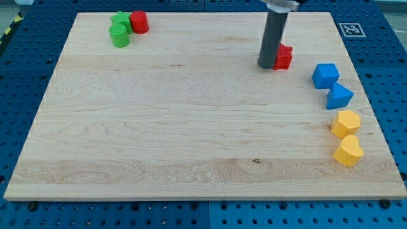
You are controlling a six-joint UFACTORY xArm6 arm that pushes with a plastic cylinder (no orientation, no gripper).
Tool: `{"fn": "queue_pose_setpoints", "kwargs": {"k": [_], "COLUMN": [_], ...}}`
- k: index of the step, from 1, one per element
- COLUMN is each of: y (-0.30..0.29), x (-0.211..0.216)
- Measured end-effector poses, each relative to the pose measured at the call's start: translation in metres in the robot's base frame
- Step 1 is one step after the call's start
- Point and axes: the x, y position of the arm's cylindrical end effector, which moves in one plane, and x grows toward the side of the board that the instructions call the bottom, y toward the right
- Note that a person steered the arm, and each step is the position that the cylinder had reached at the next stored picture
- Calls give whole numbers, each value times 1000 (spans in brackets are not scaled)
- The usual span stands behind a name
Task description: Move the red star top of the blue cube
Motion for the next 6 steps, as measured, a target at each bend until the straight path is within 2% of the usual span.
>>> {"fn": "queue_pose_setpoints", "kwargs": {"k": [2,5,6], "y": [-1,52,51], "x": [-36,-40,-42]}}
